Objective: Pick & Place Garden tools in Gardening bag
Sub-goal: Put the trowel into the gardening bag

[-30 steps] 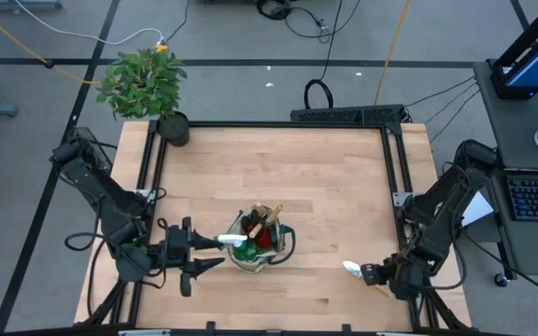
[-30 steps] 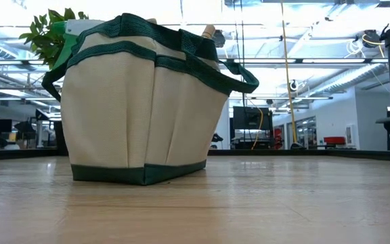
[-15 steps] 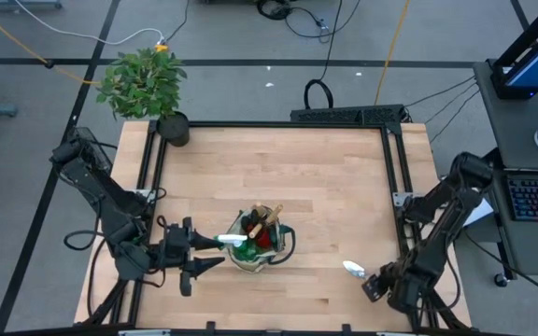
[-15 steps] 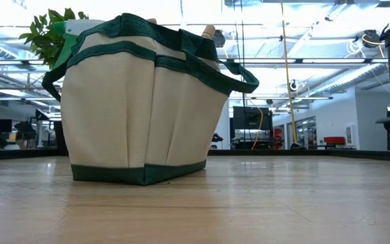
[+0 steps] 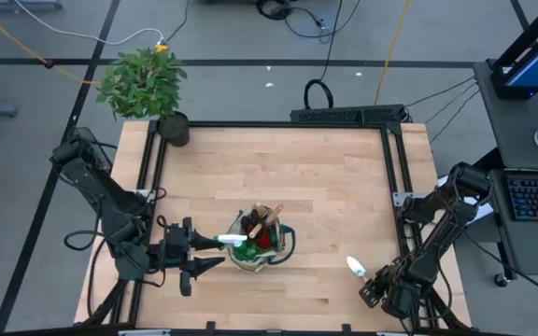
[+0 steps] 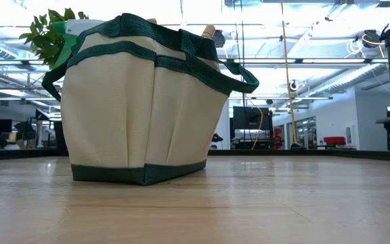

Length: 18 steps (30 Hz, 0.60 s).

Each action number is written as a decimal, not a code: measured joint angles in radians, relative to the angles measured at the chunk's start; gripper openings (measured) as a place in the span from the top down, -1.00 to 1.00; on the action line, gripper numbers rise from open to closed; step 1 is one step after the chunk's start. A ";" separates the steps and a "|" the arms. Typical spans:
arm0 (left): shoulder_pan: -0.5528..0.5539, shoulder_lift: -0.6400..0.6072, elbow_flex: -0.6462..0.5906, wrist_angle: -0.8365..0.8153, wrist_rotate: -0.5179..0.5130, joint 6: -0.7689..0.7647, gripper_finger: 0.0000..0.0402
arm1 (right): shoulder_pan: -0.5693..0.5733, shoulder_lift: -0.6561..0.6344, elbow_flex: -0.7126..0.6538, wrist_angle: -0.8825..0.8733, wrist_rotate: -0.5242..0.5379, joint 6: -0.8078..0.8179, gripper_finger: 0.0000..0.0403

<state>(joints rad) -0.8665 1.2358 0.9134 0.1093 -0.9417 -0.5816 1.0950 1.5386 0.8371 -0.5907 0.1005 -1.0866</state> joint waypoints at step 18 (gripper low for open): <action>0.000 0.000 0.000 0.000 0.000 0.000 0.05 | 0.000 0.030 -0.002 0.018 -0.001 0.088 0.50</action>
<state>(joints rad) -0.8665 1.2358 0.9134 0.1089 -0.9417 -0.5812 1.0950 1.5688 0.8349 -0.5728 0.0997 -0.9990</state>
